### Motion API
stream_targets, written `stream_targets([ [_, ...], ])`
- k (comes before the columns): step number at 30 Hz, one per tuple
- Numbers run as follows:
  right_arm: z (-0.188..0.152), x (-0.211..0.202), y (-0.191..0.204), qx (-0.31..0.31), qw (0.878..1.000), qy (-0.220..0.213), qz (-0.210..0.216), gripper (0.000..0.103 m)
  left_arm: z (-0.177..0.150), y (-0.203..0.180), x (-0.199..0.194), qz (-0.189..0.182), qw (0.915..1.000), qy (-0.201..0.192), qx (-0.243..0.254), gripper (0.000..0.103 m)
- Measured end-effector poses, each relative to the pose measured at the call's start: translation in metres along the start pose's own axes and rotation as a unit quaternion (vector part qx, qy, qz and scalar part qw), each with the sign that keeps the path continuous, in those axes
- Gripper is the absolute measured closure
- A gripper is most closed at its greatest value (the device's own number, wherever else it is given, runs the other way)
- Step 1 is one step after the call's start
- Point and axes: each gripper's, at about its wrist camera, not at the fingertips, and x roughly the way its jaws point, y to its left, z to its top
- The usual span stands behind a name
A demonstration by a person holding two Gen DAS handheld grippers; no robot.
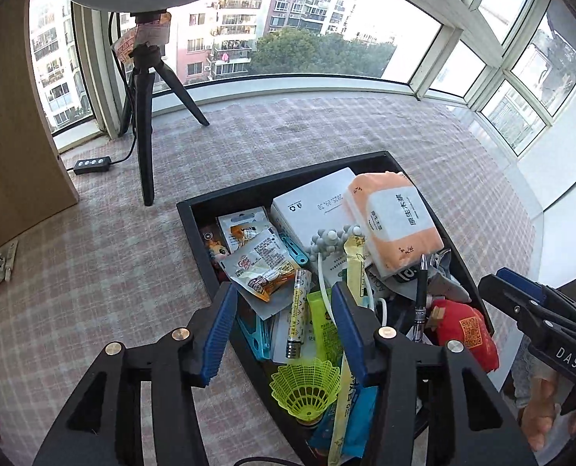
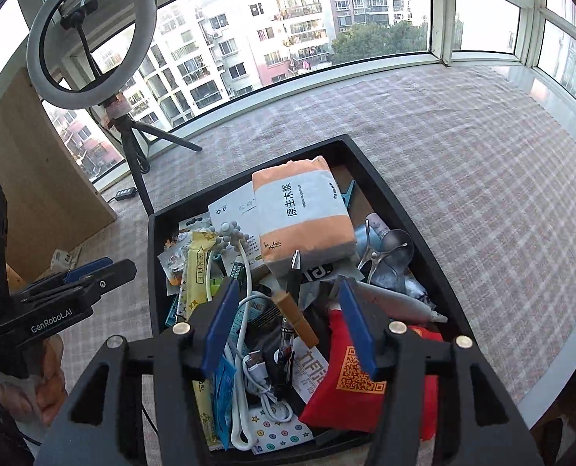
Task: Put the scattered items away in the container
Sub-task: 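Carry the clothespin and lighter to the black tray and open both grippers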
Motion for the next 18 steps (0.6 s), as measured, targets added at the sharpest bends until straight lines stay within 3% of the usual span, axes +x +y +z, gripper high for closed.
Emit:
stream_targets([
  [9,0.003,-0.002,0.015,-0.016,1.000,-0.009,0.009,0.048,-0.006,0.028,-0.010,0.012,0.9997,-0.002,-0.022,0.055],
  [18,0.007,0.013,0.068,-0.067,0.997,0.000,0.045,0.048,-0.024,0.090,-0.036,0.044,0.9958,-0.017,-0.079,0.055],
])
